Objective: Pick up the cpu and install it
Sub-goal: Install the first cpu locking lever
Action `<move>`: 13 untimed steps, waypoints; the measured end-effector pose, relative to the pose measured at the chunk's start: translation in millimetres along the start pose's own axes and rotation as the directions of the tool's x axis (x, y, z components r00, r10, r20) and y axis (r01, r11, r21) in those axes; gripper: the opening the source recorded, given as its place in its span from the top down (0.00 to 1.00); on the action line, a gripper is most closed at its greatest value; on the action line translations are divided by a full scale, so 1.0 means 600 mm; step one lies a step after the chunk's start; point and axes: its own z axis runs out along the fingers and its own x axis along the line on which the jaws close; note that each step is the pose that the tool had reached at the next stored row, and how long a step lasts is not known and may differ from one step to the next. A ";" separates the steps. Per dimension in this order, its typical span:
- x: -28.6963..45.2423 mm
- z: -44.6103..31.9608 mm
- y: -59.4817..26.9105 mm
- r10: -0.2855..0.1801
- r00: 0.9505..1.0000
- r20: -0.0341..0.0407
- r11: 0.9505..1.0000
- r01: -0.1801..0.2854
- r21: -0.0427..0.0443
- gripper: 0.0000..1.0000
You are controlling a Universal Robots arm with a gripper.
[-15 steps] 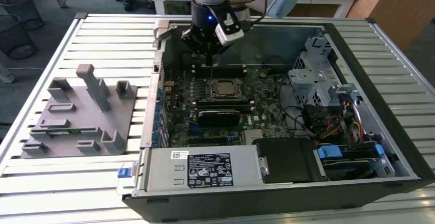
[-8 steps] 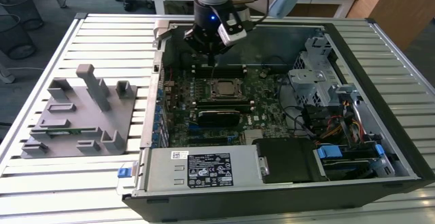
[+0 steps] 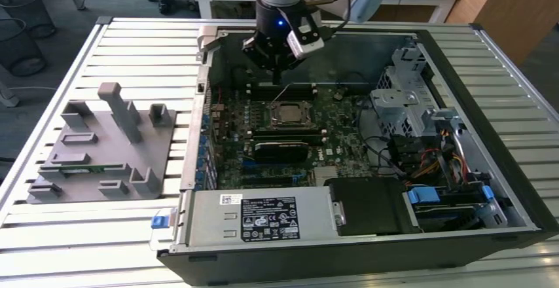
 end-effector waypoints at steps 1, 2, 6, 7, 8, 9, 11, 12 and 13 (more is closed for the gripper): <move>-0.001 0.000 0.000 0.000 1.000 0.000 1.000 0.000 0.000 0.89; -0.001 0.000 0.000 0.000 1.000 0.000 1.000 0.000 -0.003 0.89; -0.002 0.003 -0.003 0.000 1.000 0.000 0.999 0.000 -0.034 0.89; -0.002 0.004 -0.003 0.000 1.000 0.000 0.999 0.000 -0.034 0.89; -0.002 0.004 -0.003 -0.001 1.000 0.000 0.999 0.001 -0.033 0.89; -0.002 0.005 -0.003 -0.003 1.000 0.001 0.999 0.003 -0.033 0.89; -0.004 0.007 -0.003 -0.013 1.000 0.001 0.999 0.013 -0.033 0.89; -0.005 0.008 -0.003 -0.016 1.000 0.001 0.999 0.016 -0.032 0.89; -0.006 0.009 -0.003 -0.018 1.000 0.001 0.999 0.018 -0.032 0.89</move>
